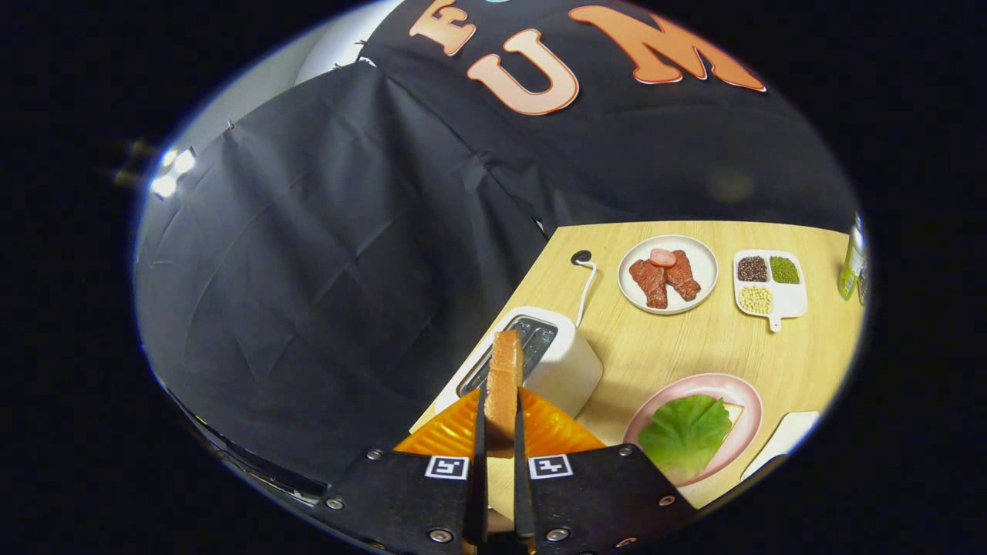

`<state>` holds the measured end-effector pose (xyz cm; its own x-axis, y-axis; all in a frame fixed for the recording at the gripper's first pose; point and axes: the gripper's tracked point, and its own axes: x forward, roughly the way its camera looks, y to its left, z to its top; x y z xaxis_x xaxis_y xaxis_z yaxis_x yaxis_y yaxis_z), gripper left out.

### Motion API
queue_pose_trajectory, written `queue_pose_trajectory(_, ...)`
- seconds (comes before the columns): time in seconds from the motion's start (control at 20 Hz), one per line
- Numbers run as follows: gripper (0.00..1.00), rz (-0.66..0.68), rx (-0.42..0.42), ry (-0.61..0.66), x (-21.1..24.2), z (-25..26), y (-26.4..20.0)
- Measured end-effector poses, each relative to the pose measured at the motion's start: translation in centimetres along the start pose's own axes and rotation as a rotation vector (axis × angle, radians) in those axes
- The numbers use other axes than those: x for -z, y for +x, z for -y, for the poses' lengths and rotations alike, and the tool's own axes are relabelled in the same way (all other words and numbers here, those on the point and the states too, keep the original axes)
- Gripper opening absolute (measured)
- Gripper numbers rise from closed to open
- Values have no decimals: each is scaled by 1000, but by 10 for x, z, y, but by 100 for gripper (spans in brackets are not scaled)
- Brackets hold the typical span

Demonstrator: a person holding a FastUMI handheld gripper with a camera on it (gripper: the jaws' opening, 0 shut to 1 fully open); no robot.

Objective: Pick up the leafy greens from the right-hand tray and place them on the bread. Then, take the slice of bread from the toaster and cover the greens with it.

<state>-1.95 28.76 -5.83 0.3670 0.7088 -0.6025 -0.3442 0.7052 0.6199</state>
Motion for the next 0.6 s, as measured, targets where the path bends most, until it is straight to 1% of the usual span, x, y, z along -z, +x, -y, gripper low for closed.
queue_pose_trajectory(0.15, 14, 22, -10, 44, 12, 25, -8)
queue_pose_trajectory(0.35, 14, 52, 4, 107, 24, 61, -20)
queue_pose_trajectory(0.6, 14, 41, 10, 178, 48, 107, -11)
